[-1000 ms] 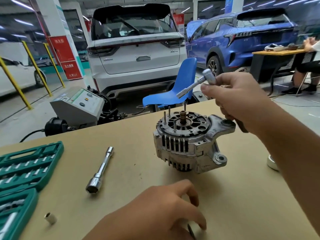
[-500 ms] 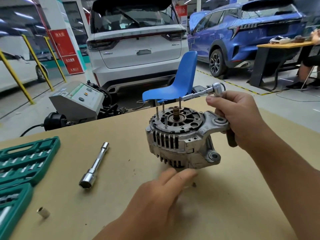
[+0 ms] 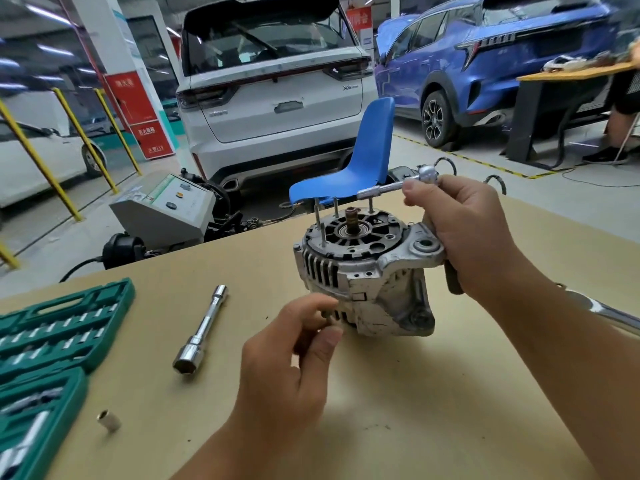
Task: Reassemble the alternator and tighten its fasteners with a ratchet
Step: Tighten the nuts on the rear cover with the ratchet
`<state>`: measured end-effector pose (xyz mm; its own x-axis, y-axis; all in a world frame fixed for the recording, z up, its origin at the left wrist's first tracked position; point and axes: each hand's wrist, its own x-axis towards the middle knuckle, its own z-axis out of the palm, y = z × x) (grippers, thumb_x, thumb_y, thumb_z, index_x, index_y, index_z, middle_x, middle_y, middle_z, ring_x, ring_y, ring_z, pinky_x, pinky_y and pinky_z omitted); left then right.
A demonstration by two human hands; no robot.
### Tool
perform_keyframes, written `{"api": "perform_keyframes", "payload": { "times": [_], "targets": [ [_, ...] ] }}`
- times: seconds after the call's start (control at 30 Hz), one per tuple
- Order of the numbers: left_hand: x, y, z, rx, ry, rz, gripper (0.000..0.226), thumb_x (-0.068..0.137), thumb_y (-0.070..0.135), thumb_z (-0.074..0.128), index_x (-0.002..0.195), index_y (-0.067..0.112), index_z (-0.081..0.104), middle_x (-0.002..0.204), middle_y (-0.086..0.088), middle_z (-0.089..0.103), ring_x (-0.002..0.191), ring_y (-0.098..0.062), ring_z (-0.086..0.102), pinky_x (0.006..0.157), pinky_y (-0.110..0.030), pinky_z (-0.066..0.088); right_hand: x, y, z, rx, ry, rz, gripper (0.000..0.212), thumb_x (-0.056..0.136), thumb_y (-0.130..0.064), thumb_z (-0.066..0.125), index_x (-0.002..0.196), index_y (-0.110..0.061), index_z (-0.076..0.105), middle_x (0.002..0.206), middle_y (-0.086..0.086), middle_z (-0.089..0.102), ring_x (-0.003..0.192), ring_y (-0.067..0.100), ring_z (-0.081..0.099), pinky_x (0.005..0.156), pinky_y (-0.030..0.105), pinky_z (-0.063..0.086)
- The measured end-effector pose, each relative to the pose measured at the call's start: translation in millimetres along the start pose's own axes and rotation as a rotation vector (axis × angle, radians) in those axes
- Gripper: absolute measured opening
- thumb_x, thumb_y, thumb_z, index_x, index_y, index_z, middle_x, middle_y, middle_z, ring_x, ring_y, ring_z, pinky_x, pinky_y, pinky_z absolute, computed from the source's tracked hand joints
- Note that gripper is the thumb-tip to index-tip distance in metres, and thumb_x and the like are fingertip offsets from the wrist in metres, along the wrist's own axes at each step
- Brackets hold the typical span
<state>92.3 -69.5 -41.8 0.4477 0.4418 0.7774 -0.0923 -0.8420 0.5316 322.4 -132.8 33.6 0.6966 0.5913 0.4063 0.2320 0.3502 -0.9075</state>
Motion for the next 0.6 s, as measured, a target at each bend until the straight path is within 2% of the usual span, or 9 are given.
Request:
{"api": "perform_keyframes", "payload": {
  "times": [0.1, 0.2, 0.27, 0.33, 0.4, 0.5, 0.6],
  "targets": [
    [19, 6, -10, -0.045, 0.104, -0.04, 0.026, 0.089, 0.029, 0.074, 0.111, 0.041, 0.067, 0.086, 0.006, 0.074, 0.074, -0.022, 0.072, 0.063, -0.041, 0.057, -4, 0, 7, -0.009, 0.072, -0.028, 0.042, 0.084, -0.046, 0.069, 0.076, -0.005, 0.065, 0.049, -0.005, 0.039, 0.054, 0.021, 0.038, 0.058, 0.038, 0.037],
    [42, 12, -14, -0.136, 0.228, -0.116, 0.026, 0.083, 0.025, 0.083, 0.104, 0.036, 0.072, 0.087, 0.001, 0.077, 0.079, -0.025, 0.075, 0.068, -0.048, 0.06, -7, 0, 12, -0.022, 0.116, -0.051, 0.049, 0.08, -0.049, 0.069, 0.075, -0.001, 0.063, 0.053, -0.003, 0.04, 0.058, 0.023, 0.039, 0.059, 0.047, 0.042],
    [57, 14, -12, -0.169, 0.234, -0.097, 0.023, 0.084, 0.021, 0.08, 0.103, 0.03, 0.073, 0.087, 0.001, 0.077, 0.08, -0.025, 0.076, 0.067, -0.051, 0.059, -9, -2, 14, -0.062, 0.145, -0.092, 0.051, 0.081, -0.05, 0.068, 0.075, 0.001, 0.062, 0.056, 0.0, 0.043, 0.058, 0.022, 0.039, 0.057, 0.049, 0.043],
    [68, 14, -6, -0.183, 0.186, -0.05, 0.023, 0.087, 0.016, 0.078, 0.105, 0.028, 0.072, 0.087, 0.0, 0.077, 0.082, -0.025, 0.076, 0.064, -0.055, 0.058, -11, -2, 15, -0.08, 0.17, -0.118, 0.05, 0.084, -0.049, 0.067, 0.074, 0.0, 0.061, 0.053, -0.004, 0.043, 0.055, 0.019, 0.039, 0.055, 0.043, 0.039],
    [73, 11, 2, -0.186, 0.117, -0.015, 0.027, 0.088, 0.011, 0.077, 0.107, 0.029, 0.072, 0.086, 0.0, 0.076, 0.076, -0.024, 0.074, 0.058, -0.049, 0.057, -12, -1, 15, -0.067, 0.177, -0.111, 0.049, 0.085, -0.048, 0.066, 0.074, -0.001, 0.06, 0.05, -0.008, 0.04, 0.053, 0.017, 0.038, 0.055, 0.036, 0.036],
    [65, 2, 11, -0.196, 0.042, -0.022, 0.028, 0.089, 0.01, 0.076, 0.107, 0.031, 0.075, 0.085, 0.007, 0.074, 0.052, -0.021, 0.054, 0.044, -0.03, 0.044, -12, 1, 16, -0.036, 0.166, -0.079, 0.053, 0.085, -0.048, 0.065, 0.078, 0.004, 0.058, 0.052, -0.001, 0.039, 0.055, 0.022, 0.037, 0.056, 0.038, 0.035],
    [60, -7, 12, -0.182, 0.016, -0.02, 0.028, 0.09, 0.011, 0.075, 0.111, 0.029, 0.076, 0.084, 0.003, 0.074, 0.049, -0.018, 0.044, 0.049, -0.021, 0.036, -11, 2, 17, -0.035, 0.156, -0.077, 0.058, 0.084, -0.05, 0.066, 0.08, 0.007, 0.057, 0.057, 0.007, 0.038, 0.057, 0.024, 0.036, 0.057, 0.041, 0.035]
  ]
}}
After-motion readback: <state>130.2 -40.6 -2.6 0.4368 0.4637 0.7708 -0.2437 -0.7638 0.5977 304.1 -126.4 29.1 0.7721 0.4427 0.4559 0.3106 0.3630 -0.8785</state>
